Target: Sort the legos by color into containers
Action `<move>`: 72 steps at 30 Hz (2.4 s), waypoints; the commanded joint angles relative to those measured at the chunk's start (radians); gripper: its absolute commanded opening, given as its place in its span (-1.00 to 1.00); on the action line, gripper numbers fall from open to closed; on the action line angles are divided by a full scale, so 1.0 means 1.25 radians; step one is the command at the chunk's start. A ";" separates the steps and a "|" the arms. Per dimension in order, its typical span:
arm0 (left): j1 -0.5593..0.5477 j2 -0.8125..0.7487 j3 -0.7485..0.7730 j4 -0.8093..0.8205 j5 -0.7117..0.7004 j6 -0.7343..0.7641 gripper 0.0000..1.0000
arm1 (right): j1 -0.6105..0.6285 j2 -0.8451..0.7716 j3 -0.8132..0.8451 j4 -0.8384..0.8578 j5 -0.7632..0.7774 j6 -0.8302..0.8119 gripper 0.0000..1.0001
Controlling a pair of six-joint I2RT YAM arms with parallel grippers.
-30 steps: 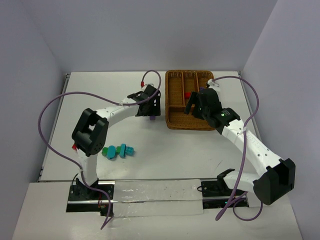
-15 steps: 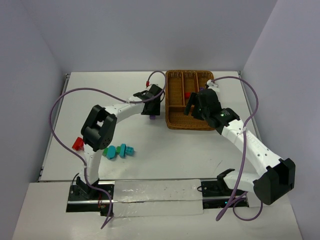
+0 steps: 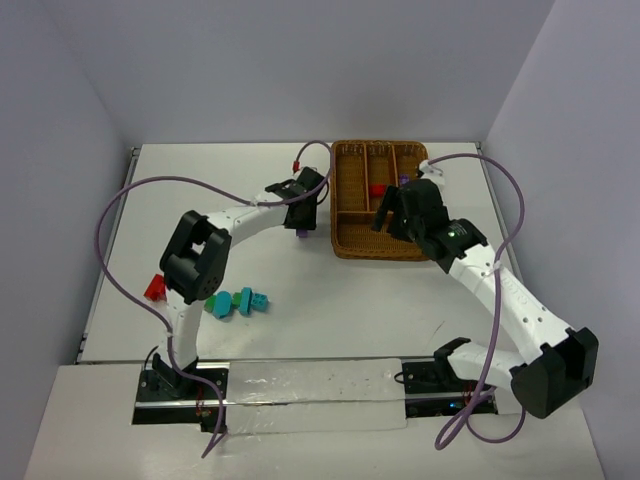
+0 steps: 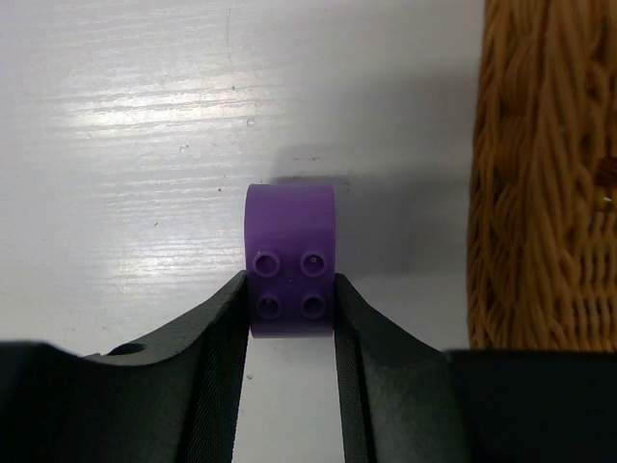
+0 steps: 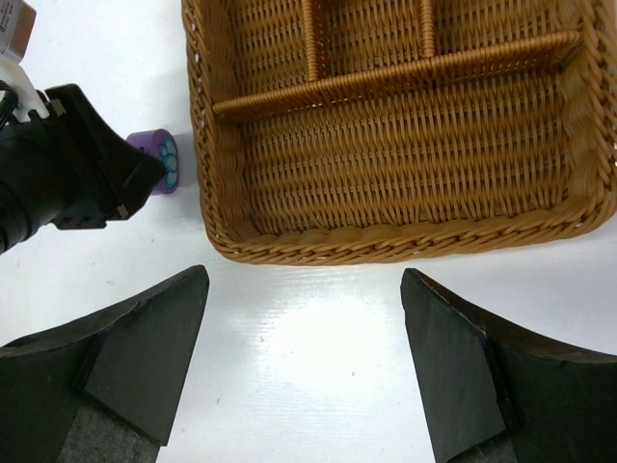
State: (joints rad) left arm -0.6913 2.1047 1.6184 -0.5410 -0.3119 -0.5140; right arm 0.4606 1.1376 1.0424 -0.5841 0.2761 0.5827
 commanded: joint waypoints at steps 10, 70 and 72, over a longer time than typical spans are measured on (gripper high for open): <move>-0.007 -0.204 0.173 0.084 0.246 -0.016 -1.00 | 0.007 -0.136 0.084 -0.056 0.115 0.005 0.76; -0.090 0.310 0.575 0.618 0.367 -0.296 0.79 | 0.006 -0.394 -0.043 -0.122 0.258 0.117 0.76; -0.090 0.199 0.510 0.593 0.378 -0.244 0.79 | 0.006 -0.388 -0.033 -0.118 0.251 0.102 0.76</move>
State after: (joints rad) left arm -0.7975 2.6547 2.3247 0.1631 0.1098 -0.9430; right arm 0.4625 0.6350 0.9722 -0.7498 0.5863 0.7461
